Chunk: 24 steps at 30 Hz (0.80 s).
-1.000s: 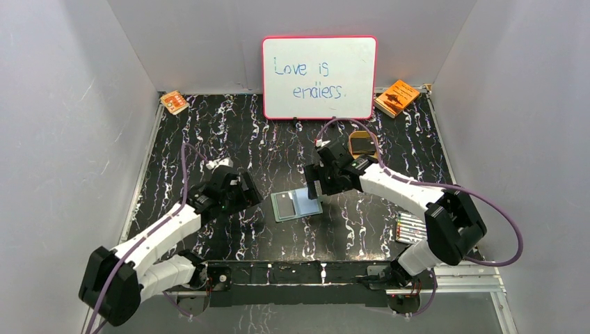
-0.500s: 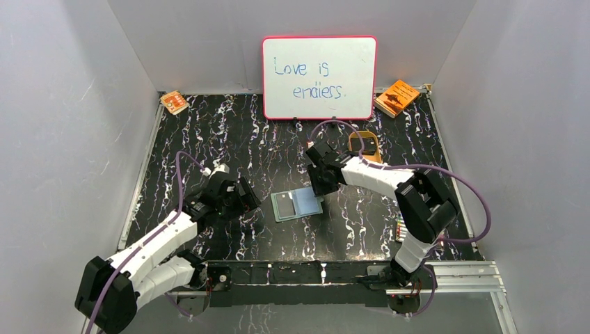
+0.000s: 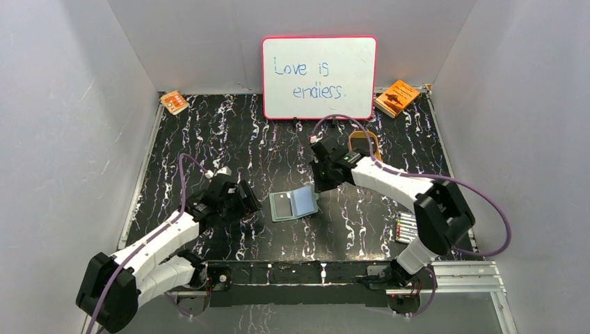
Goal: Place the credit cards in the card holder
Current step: Close the card holder at the center of the board.
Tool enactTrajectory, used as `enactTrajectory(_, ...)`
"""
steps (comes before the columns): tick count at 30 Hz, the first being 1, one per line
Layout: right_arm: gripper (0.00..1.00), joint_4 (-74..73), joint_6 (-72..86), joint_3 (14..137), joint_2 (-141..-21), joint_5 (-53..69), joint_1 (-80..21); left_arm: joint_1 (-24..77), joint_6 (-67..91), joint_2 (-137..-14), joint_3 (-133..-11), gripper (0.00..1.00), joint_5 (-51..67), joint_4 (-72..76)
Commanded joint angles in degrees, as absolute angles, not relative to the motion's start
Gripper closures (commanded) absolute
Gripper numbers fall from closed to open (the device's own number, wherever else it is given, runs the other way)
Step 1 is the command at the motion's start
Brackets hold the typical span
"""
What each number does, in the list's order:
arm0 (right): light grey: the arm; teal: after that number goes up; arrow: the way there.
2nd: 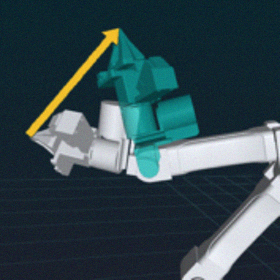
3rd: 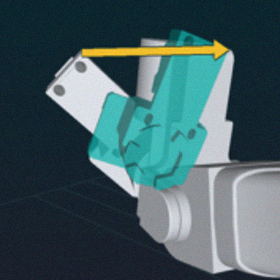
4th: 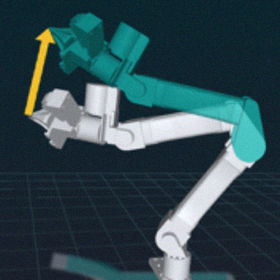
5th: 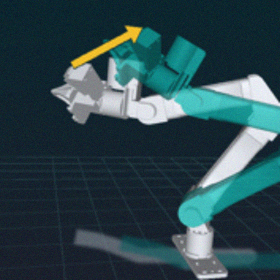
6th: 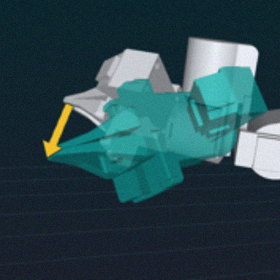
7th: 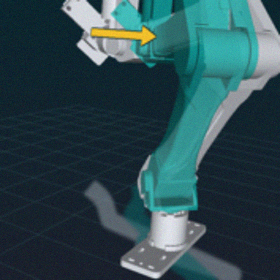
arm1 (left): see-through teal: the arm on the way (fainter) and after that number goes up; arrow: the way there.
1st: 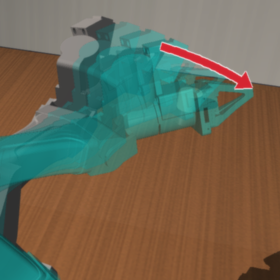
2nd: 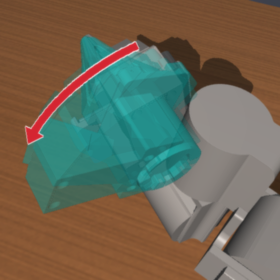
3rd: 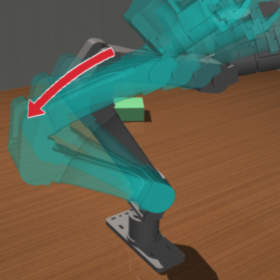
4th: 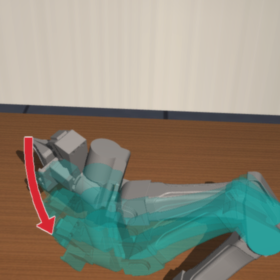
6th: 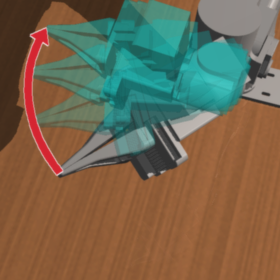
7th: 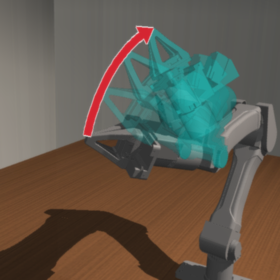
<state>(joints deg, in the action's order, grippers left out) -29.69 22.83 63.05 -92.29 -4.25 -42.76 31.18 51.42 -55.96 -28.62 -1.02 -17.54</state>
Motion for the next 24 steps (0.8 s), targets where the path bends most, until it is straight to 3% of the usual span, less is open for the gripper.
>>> enactTrajectory(1, 1.0, -26.9, 24.5, 63.1, -86.0, 5.1, -42.9, 30.8, 51.4, -56.8, -27.4, 0.21, -0.2, -15.3)
enactTrajectory(7, 1.0, -17.9, 29.2, 59.8, -83.2, 16.8, -43.0, 30.8, 51.7, -60.7, -28.4, 0.26, -1.2, -16.2)
enactTrajectory(14, 1.0, -8.8, 35.4, 57.3, -85.2, 21.1, -43.5, 30.8, 51.8, -59.3, -27.1, 0.29, -1.4, -15.6)
enactTrajectory(24, 1.0, -0.5, 41.7, 57.2, -90.8, 17.2, -47.0, 30.8, 51.8, -58.8, -25.7, 0.51, -0.3, -14.5)
